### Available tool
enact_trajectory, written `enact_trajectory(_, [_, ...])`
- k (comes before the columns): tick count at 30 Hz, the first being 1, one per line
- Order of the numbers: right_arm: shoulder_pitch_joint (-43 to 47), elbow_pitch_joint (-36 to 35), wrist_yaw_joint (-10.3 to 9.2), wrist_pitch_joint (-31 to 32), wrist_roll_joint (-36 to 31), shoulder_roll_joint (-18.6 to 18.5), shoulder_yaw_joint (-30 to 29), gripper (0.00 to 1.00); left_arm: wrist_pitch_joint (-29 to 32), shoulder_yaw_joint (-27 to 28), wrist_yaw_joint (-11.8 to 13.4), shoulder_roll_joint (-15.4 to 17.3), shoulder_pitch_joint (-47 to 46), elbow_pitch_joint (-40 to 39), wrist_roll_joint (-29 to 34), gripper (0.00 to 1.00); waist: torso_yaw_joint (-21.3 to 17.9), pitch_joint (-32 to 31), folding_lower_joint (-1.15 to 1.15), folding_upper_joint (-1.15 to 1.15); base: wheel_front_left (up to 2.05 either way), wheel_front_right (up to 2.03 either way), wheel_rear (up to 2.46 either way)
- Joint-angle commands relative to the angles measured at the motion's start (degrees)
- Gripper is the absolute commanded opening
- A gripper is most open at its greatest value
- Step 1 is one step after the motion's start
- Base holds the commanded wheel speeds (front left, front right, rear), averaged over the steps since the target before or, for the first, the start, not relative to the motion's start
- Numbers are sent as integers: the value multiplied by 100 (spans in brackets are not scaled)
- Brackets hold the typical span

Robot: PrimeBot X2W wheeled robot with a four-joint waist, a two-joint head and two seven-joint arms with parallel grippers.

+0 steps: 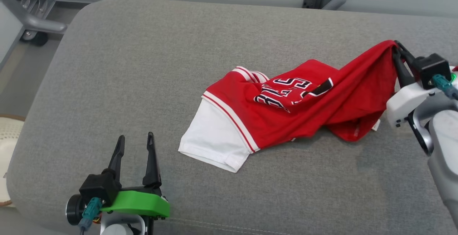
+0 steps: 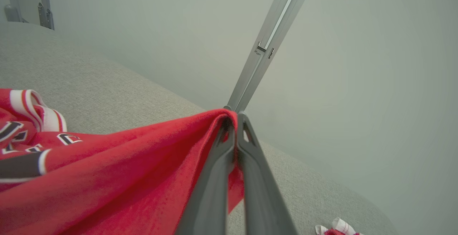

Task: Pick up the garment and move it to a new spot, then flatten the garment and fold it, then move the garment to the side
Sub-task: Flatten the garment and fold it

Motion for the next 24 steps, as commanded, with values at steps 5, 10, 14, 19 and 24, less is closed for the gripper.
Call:
enact_trajectory(5, [-911,1329,-11,-326,-171,-72,92,0,1,-108,36,4,-216,20,-87,100,386,337,0,54,0,0,0])
enact_trajectory(10, [-1542,2625,-11,-571,-259,224,26,100,1,-137,70,5,-284,43,-96,100,444,421,0,54,0,0,0])
enact_trajectory(14, [-1763,2984,-11,-775,-198,325,9,100,1,-65,57,5,-263,34,-17,100,261,391,0,54,0,0,0])
enact_trajectory(19, [-1552,2609,-11,-813,88,406,-93,100,1,0,23,5,-199,-2,67,100,-67,274,0,54,0,0,0])
enact_trajectory(24, [-972,1895,-11,-813,466,511,-266,100,1,43,7,5,-146,-38,112,100,-347,217,0,54,0,0,0])
